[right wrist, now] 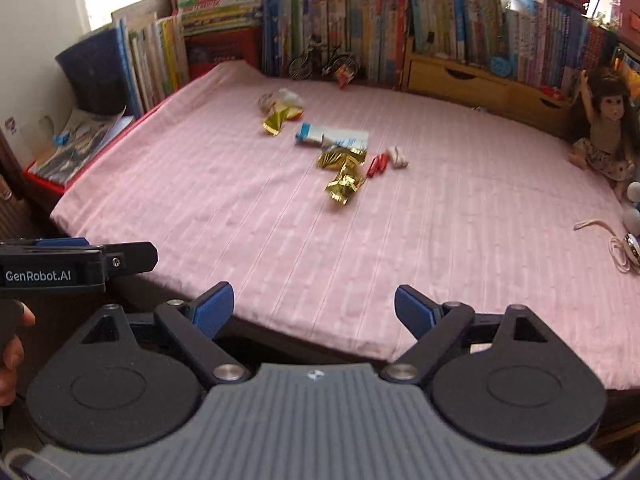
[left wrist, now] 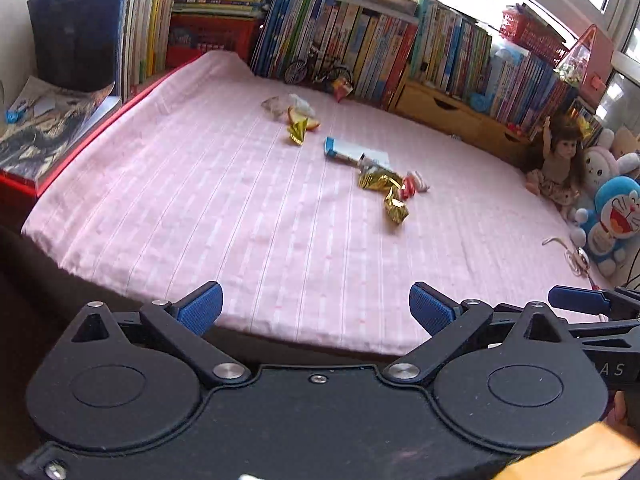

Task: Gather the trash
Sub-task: 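Raise both grippers back up over the bed, then grasp the small gold foil packet with the left gripper while the right grasps the string-tied white box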

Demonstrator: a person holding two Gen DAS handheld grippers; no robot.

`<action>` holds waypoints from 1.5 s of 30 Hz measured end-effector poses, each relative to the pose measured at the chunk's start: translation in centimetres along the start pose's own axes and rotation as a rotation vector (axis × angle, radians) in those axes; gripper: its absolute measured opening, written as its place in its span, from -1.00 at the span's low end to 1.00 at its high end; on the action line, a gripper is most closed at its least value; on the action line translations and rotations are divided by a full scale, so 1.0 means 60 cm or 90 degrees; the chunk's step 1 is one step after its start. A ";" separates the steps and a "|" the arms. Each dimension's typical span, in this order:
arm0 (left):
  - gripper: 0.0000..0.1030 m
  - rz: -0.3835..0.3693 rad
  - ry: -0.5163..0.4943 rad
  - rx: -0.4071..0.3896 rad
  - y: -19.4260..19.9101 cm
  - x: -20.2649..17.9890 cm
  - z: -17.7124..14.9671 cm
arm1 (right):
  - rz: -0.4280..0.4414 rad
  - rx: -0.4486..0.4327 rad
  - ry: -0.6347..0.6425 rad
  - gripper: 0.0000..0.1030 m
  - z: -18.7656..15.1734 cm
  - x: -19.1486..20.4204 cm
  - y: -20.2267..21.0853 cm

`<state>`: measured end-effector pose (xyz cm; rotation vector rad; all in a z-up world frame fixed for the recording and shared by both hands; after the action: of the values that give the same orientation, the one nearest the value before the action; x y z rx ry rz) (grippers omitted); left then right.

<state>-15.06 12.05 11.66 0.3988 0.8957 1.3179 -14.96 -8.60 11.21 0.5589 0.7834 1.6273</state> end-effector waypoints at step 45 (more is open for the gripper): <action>-0.17 0.142 -0.081 0.125 -0.451 -0.264 0.104 | 0.098 0.079 -0.011 0.03 0.216 -0.286 -0.404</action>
<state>7.58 -8.11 1.58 0.7461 0.8952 1.3941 13.80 -20.77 2.59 0.7363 0.8502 1.7203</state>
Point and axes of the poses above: each gripper's, at about its wrist camera, not at the fingertips, and y roughly against the way its jaws point, x to its left, z to its top, the point moved 2 cm from there along -y, roughly the way its jaws point, and after that the axes turned 7 degrees about y, right-handed, at the moved point
